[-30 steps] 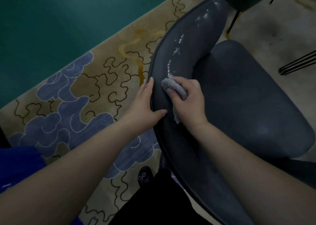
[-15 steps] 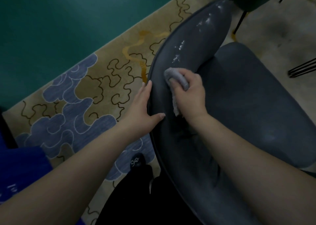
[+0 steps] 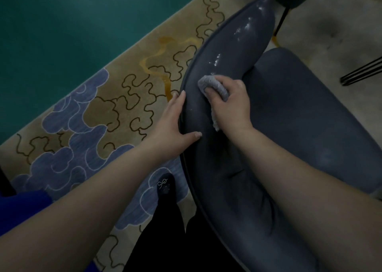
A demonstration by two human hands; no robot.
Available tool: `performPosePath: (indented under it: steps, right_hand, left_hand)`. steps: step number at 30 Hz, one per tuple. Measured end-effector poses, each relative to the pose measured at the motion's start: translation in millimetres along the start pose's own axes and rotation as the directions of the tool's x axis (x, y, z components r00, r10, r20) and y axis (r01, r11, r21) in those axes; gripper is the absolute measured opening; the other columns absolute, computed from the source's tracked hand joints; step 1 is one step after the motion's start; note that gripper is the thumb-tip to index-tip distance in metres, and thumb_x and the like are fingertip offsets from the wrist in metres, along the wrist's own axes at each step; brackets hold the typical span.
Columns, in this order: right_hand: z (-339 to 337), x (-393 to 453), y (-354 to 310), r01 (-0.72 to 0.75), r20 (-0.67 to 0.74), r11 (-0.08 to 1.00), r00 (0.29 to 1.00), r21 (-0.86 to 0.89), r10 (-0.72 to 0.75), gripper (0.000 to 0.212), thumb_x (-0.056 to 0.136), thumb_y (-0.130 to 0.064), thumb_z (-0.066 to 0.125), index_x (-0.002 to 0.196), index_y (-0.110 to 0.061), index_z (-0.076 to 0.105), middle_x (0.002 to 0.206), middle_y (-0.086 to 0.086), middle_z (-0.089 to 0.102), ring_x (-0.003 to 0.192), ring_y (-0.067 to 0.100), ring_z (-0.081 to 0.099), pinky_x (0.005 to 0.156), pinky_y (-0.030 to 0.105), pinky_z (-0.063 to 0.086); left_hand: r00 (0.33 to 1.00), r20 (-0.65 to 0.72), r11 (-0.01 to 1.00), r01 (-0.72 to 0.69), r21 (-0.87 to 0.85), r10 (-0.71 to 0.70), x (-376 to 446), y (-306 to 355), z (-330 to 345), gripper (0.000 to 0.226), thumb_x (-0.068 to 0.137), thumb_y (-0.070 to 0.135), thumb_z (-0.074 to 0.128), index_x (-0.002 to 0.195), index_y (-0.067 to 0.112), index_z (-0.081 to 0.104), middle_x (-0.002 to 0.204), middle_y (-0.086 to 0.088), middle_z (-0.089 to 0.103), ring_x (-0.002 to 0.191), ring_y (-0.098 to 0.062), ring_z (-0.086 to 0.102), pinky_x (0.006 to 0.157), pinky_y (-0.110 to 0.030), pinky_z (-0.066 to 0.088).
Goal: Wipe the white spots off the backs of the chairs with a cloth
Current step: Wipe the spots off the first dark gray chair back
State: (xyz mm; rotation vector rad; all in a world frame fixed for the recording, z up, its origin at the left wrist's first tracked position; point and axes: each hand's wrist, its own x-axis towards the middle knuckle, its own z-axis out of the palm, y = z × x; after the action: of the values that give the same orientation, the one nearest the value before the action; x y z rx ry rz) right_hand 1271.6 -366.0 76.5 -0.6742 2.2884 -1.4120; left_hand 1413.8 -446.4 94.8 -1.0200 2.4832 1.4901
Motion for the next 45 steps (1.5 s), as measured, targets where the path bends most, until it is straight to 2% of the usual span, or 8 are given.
performPosePath:
  steps: [11,15,18,25,30,35,40,45]
  right_hand:
    - [8.5,0.7,-3.1,-0.014,-0.051,0.999,0.999,0.031,0.015,0.025,0.084,-0.022,0.072,0.108,-0.026,0.07,0.1,-0.002,0.047,0.091,0.0,0.053,0.086,0.005,0.04]
    - [15.0,-26.1,-2.6,0.197,0.071,0.98,0.978,-0.017,-0.195,0.03,0.081,-0.016,0.073,0.109,-0.027,0.071,0.091,-0.004,0.043,0.086,0.002,0.05,0.081,0.006,0.04]
    - [12.1,2.3,-3.8,0.111,0.012,0.993,0.994,-0.045,-0.111,0.029,0.081,-0.016,0.074,0.107,-0.029,0.071,0.094,-0.001,0.045,0.088,0.005,0.052,0.083,0.006,0.039]
    - [21.5,-29.4,-10.9,0.225,0.083,0.972,0.972,-0.068,-0.219,0.034,0.079,-0.015,0.073,0.11,-0.028,0.071,0.091,-0.003,0.043,0.088,0.01,0.052,0.082,0.014,0.044]
    - [21.7,0.5,-15.9,0.082,-0.022,0.992,0.996,-0.094,-0.085,0.034,0.08,-0.015,0.075,0.108,-0.033,0.069,0.091,-0.007,0.042,0.089,-0.001,0.049,0.084,0.005,0.037]
    - [14.3,-32.1,-15.8,0.235,0.156,0.964,0.964,-0.127,-0.215,0.034,0.081,-0.006,0.073,0.109,-0.025,0.071,0.092,0.0,0.043,0.089,0.017,0.055,0.087,0.024,0.049]
    - [19.4,0.8,-21.6,-0.077,-0.14,0.997,0.987,-0.025,0.073,0.025,0.084,-0.011,0.071,0.104,-0.026,0.069,0.096,-0.003,0.044,0.088,0.002,0.051,0.081,0.001,0.036]
    - [25.4,-32.0,-18.0,0.038,-0.098,0.999,0.994,-0.027,-0.04,0.032,0.081,-0.003,0.072,0.108,-0.021,0.071,0.095,0.0,0.045,0.096,-0.001,0.054,0.09,0.008,0.039]
  left_hand:
    - [0.994,0.107,0.967,0.032,-0.252,-0.005,14.7,-6.6,-16.3,0.114,0.065,0.023,0.086,0.15,0.039,0.013,0.151,0.015,0.026,0.13,-0.011,0.044,0.102,-0.037,0.046]
    - [0.99,0.143,0.965,0.018,-0.26,0.02,20.5,-9.5,-20.8,0.116,0.064,0.021,0.087,0.15,0.041,0.011,0.139,0.028,0.03,0.123,0.002,0.047,0.095,-0.023,0.049]
    - [0.985,0.167,0.968,0.001,-0.25,0.042,25.6,-11.7,-22.4,0.119,0.063,0.023,0.088,0.15,0.04,0.008,0.144,0.026,0.03,0.118,0.02,0.04,0.092,-0.013,0.046]
    - [0.974,0.224,0.969,0.028,-0.246,0.029,34.5,-20.0,-32.1,0.123,0.059,0.028,0.089,0.148,0.047,0.007,0.126,0.046,0.032,0.123,0.006,0.046,0.1,-0.028,0.047]
    - [0.958,0.278,0.966,0.008,-0.259,0.066,39.4,-21.9,-36.0,0.128,0.052,0.038,0.088,0.148,0.046,0.004,0.153,0.022,0.023,0.134,-0.013,0.041,0.106,-0.043,0.042]
    - [0.95,0.303,0.972,-0.004,-0.234,0.077,38.3,-27.0,-39.7,0.129,0.047,0.046,0.084,0.147,0.048,0.004,0.154,0.02,0.023,0.136,-0.01,0.037,0.106,-0.042,0.042]
    - [0.949,0.297,0.969,-0.029,-0.245,0.104,42.7,-25.5,-38.8,0.124,0.058,0.034,0.087,0.149,0.044,0.004,0.152,0.025,0.02,0.133,-0.015,0.042,0.103,-0.044,0.044]
    - [0.956,0.255,0.969,-0.087,-0.23,0.146,58.5,-21.3,-41.0,0.116,0.068,0.025,0.085,0.153,0.032,0.006,0.149,0.019,0.03,0.13,-0.007,0.044,0.103,-0.037,0.045]
